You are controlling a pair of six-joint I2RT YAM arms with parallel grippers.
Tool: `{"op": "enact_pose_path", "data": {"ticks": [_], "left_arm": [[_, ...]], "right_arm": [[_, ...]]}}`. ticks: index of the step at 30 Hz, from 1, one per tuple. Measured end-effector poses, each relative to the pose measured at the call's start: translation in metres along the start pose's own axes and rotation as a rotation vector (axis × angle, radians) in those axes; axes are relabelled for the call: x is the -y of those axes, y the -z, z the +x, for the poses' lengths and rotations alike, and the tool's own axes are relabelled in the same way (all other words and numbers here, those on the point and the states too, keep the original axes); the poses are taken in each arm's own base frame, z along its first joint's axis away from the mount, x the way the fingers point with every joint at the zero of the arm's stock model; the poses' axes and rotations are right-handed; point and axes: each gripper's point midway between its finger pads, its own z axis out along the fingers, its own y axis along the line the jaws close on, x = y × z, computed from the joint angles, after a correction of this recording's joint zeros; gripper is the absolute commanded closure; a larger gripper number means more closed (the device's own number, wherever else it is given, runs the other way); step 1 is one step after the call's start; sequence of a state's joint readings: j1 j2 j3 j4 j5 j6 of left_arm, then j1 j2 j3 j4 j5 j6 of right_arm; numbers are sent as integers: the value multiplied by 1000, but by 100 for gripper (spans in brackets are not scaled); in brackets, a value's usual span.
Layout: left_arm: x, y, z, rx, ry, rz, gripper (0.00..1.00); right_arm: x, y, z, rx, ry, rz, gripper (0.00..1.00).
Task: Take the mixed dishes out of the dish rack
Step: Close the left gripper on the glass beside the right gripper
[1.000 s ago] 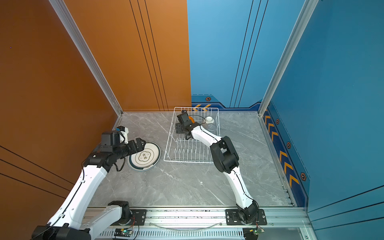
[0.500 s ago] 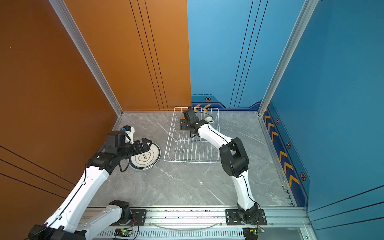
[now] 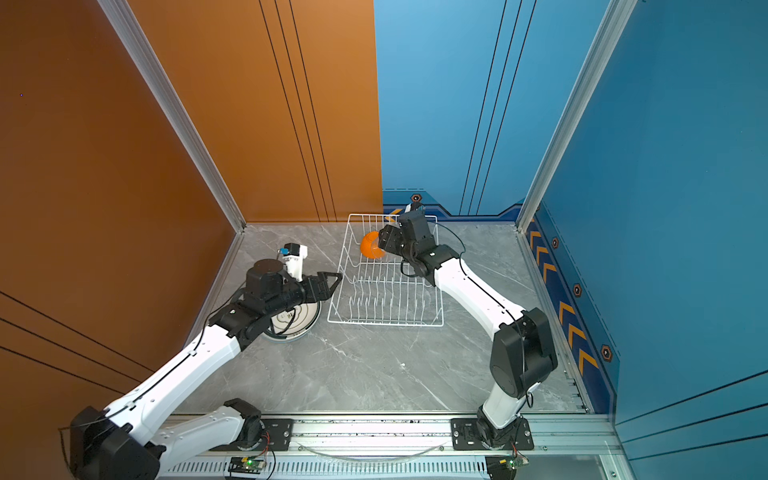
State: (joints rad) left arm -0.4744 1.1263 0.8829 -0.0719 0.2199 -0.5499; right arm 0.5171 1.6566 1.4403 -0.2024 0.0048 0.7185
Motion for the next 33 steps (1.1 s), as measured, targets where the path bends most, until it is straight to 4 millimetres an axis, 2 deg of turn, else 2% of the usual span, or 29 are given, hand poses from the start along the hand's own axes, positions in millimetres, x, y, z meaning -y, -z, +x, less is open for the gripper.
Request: {"op": "enact_pose_path", "data": {"ticks": [2, 5, 10, 15, 20, 25, 33], "left_arm": [[17, -12, 1, 0, -35, 53, 13], [38, -28, 2, 8, -80, 121, 22], [51, -45, -5, 56, -98, 179, 30], [61, -51, -17, 114, -94, 229, 35], [72, -60, -20, 129, -80, 307, 37], [85, -65, -20, 129, -86, 378, 38], [117, -58, -38, 183, -117, 486, 44]], "right_arm": [[4, 6, 5, -1, -38, -5, 46], [10, 16, 13, 6, -103, -21, 47], [12, 34, 14, 33, -180, -51, 47], [3, 59, 2, 86, -238, -109, 48], [-3, 77, -6, 124, -291, -159, 48], [-5, 83, -8, 132, -321, -176, 48], [-14, 84, -5, 118, -365, -225, 48]]}}
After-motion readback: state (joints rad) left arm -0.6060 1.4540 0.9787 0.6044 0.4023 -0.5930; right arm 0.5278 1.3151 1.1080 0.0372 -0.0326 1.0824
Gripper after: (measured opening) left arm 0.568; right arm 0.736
